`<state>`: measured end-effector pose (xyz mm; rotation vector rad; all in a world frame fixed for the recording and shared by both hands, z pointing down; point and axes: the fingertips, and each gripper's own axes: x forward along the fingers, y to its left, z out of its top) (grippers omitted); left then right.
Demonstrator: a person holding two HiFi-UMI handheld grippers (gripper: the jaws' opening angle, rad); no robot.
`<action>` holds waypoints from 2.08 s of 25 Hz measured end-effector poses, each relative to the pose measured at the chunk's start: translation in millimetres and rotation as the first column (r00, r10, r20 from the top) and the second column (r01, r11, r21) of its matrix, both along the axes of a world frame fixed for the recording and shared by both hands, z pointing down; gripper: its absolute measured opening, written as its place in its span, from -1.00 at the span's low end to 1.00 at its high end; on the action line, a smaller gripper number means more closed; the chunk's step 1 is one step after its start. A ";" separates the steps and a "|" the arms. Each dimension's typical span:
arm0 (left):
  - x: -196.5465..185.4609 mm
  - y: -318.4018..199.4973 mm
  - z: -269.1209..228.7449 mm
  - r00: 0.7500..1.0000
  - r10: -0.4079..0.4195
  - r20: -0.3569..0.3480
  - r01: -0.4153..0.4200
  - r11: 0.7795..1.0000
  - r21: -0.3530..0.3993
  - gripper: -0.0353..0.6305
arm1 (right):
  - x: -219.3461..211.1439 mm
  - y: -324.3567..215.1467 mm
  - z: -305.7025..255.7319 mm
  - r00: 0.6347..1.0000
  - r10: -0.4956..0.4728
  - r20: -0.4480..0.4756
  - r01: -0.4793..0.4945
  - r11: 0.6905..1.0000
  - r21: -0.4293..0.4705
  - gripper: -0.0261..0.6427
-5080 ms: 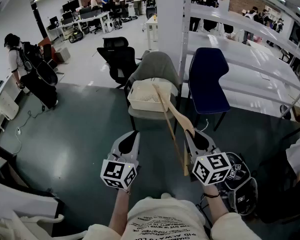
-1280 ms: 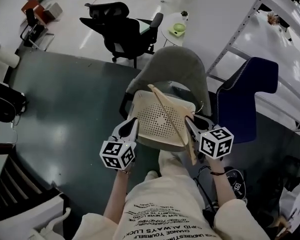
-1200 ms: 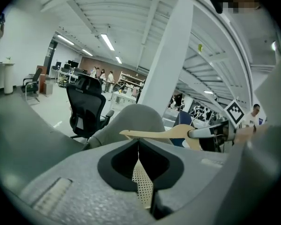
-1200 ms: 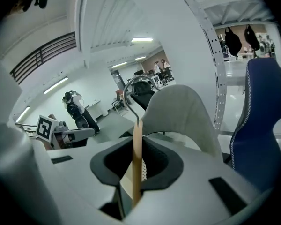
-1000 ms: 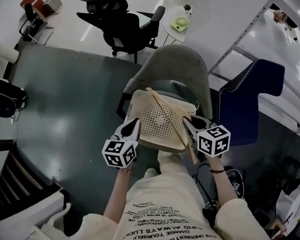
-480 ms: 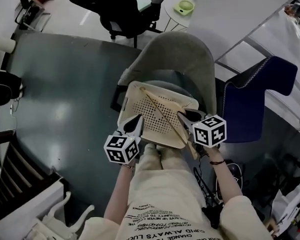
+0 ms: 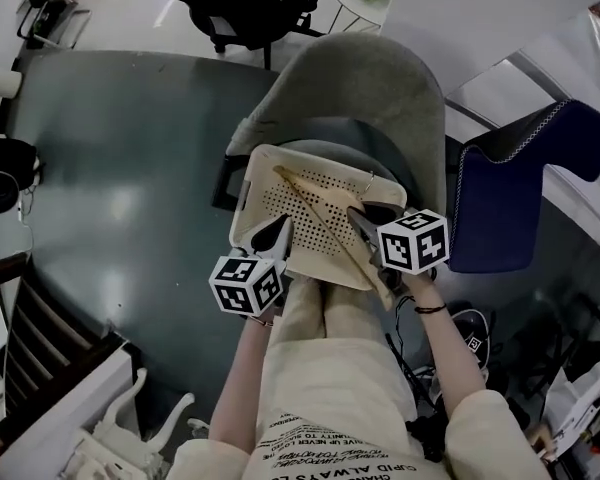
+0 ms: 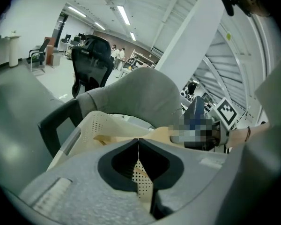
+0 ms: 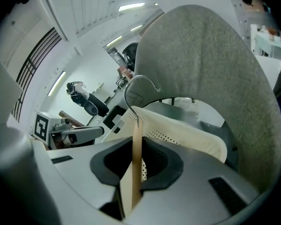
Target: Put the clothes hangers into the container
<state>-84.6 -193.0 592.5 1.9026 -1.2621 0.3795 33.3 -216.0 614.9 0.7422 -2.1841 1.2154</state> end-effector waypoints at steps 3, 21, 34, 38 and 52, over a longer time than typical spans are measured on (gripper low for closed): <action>2.7 -4.1 10.0 1.000 0.004 -0.015 -0.004 1.000 -0.012 -0.82 | -3.4 -6.8 9.3 1.000 0.018 0.009 -0.018 1.000 -0.025 -0.76; 13.2 -15.1 42.2 0.994 0.078 -0.073 -0.082 0.995 -0.054 -0.82 | -2.9 -22.5 41.1 0.986 0.160 0.036 -0.155 0.981 -0.119 -0.76; 26.6 -11.8 59.0 0.985 0.141 -0.100 -0.148 0.986 -0.069 -0.82 | 20.8 -32.0 68.5 0.943 0.333 -0.027 -0.334 0.933 -0.132 -0.66; 28.1 -13.8 63.5 0.984 0.145 -0.100 -0.152 0.986 -0.066 -0.82 | 25.8 -33.6 80.5 0.928 0.370 -0.054 -0.374 0.918 -0.132 -0.60; 32.0 -18.0 69.4 0.983 0.153 -0.105 -0.160 0.985 -0.057 -0.82 | 29.7 -38.6 89.9 0.907 0.403 -0.121 -0.410 0.911 -0.041 -0.45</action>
